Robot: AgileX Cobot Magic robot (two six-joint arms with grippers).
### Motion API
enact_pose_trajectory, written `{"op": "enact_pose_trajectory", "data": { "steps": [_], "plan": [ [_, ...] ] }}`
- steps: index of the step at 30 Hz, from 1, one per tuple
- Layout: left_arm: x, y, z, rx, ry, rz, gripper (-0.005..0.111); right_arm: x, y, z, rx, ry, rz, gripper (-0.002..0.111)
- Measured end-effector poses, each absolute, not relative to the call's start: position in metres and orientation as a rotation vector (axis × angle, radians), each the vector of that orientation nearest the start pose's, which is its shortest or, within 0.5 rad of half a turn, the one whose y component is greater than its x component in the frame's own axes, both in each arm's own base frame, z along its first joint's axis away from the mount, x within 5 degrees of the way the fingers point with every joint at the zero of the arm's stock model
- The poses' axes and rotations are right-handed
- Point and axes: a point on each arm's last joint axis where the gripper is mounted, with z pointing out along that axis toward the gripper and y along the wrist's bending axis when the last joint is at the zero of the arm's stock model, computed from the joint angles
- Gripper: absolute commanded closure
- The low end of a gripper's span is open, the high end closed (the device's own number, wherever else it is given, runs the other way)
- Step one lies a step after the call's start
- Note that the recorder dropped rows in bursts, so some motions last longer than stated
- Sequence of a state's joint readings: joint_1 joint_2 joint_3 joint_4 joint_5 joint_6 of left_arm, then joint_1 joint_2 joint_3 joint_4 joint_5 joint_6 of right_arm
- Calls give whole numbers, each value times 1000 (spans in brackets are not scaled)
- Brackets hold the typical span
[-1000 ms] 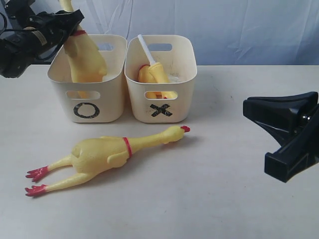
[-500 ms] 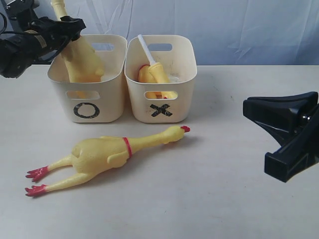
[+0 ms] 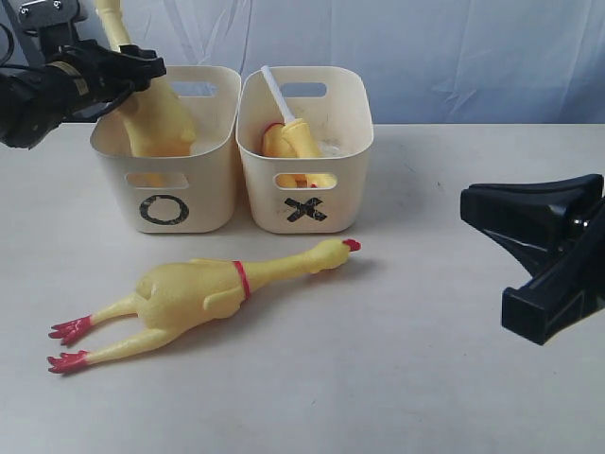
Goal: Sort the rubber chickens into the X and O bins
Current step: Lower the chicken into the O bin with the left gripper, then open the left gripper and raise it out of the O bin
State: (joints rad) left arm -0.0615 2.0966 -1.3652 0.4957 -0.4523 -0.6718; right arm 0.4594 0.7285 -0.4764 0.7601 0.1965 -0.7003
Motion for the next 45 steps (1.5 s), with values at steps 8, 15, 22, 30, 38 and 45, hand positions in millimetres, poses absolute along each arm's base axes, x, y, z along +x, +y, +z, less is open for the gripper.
{"op": "enact_pose_trajectory", "data": {
  "steps": [8, 15, 22, 30, 38, 45],
  "plan": [
    [478, -42, 200, -13, 1905, -294, 52, 131, 78, 293, -478, 1843, 475, 108],
    [476, -37, 232, -16, 1904, -224, 52, 131, 78, 293, -478, 1843, 475, 108],
    [474, -34, 239, -120, 1932, -249, 52, 131, 78, 293, -477, 1843, 477, 108],
    [471, -34, 245, -135, 1931, -247, 52, 131, 78, 293, -477, 1843, 477, 108],
    [459, -29, 276, -157, 1913, -211, 58, 131, 78, 293, -477, 1843, 477, 108],
    [431, -34, 314, -41, 1972, -27, 106, 131, 78, 293, -473, 1844, 480, 108]
  ]
}}
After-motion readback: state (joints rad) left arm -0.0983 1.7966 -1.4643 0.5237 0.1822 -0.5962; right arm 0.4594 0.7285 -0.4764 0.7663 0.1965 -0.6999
